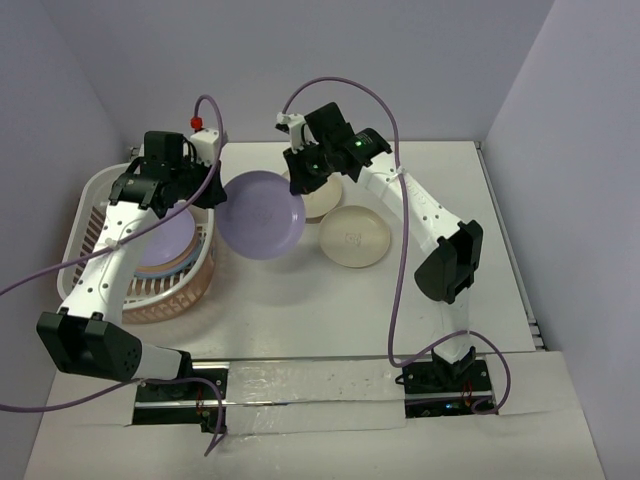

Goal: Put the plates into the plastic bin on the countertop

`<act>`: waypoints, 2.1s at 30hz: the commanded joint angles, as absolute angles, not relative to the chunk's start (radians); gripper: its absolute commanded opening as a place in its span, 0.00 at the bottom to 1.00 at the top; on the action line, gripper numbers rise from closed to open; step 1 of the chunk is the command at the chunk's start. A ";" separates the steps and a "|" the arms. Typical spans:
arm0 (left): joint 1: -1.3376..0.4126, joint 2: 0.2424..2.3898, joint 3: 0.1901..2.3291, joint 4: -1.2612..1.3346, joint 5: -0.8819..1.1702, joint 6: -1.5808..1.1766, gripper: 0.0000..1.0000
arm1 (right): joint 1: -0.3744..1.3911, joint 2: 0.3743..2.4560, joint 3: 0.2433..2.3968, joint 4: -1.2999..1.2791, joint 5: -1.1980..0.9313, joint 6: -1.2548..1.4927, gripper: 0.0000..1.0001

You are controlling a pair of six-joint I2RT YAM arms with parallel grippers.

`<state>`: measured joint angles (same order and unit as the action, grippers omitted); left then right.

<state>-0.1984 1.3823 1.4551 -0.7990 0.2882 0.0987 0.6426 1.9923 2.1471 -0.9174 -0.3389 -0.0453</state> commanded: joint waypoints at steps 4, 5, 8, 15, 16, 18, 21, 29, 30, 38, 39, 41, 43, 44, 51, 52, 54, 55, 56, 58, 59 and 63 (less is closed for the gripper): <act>-0.007 1.389 1.530 -0.799 0.346 0.080 0.00 | 0.625 1.901 2.142 -0.867 -0.382 -0.008 0.86; 0.050 1.397 1.550 -0.814 0.371 0.089 0.00 | 0.609 1.893 2.132 -0.864 -0.388 -0.004 0.90; 0.209 1.426 1.597 -0.873 0.424 0.149 0.00 | 0.549 1.868 2.089 -0.848 -0.417 -0.002 0.91; 0.464 1.506 1.602 -0.934 0.423 0.241 0.00 | 0.408 1.816 1.884 -0.807 -0.430 -0.020 0.91; 0.487 1.520 1.591 -0.932 0.415 0.249 0.00 | 0.381 1.808 1.843 -0.789 -0.425 -0.028 0.91; 0.519 1.540 1.576 -0.928 0.397 0.261 0.00 | 0.338 1.799 1.783 -0.769 -0.415 -0.047 0.90; 0.531 1.563 1.544 -0.913 0.364 0.268 0.00 | 0.279 1.807 1.725 -0.768 -0.396 -0.071 0.89; 0.532 1.592 1.500 -0.875 0.250 0.270 0.21 | 0.233 1.860 1.641 -0.737 -0.306 -0.111 0.86; 0.532 1.589 1.499 -0.870 0.240 0.269 0.33 | 0.232 1.872 1.633 -0.732 -0.293 -0.113 0.86; 0.497 1.510 1.599 -0.840 0.353 0.253 0.85 | 0.202 1.974 1.600 -0.694 -0.222 -0.148 0.81; 0.477 1.499 1.611 -0.831 0.363 0.248 0.85 | 0.197 1.983 1.598 -0.690 -0.217 -0.154 0.80; 0.403 1.481 1.631 -0.811 0.361 0.240 0.85 | 0.190 1.997 1.597 -0.686 -0.202 -0.162 0.78; 0.345 1.465 1.642 -0.787 0.346 0.221 0.85 | 0.190 2.020 1.602 -0.687 -0.198 -0.172 0.77; 0.315 1.464 1.649 -0.779 0.342 0.212 0.85 | 0.190 2.029 1.605 -0.689 -0.197 -0.176 0.75; 0.137 1.518 1.695 -0.740 0.406 0.120 0.85 | 0.189 2.110 1.638 -0.701 -0.184 -0.202 0.64; 0.102 1.535 1.697 -0.732 0.421 0.104 0.85 | 0.187 2.125 1.646 -0.707 -0.186 -0.208 0.60; 0.049 1.550 1.692 -0.723 0.428 0.085 0.85 | 0.187 2.141 1.650 -0.712 -0.190 -0.213 0.56; 0.031 1.554 1.688 -0.713 0.431 0.077 0.85 | 0.184 2.151 1.657 -0.720 -0.204 -0.223 0.55; 0.013 1.558 1.684 -0.703 0.434 0.069 0.85 | 0.180 2.161 1.663 -0.729 -0.218 -0.233 0.53; -0.028 1.559 1.670 -0.687 0.423 0.056 0.85 | 0.176 2.169 1.671 -0.739 -0.230 -0.249 0.43; -0.053 1.556 1.659 -0.678 0.411 0.053 0.84 | 0.174 2.162 1.669 -0.748 -0.239 -0.262 0.36; -0.117 1.545 1.609 -0.648 0.401 0.041 0.84 | 0.166 2.096 1.617 -0.768 -0.288 -0.304 0.03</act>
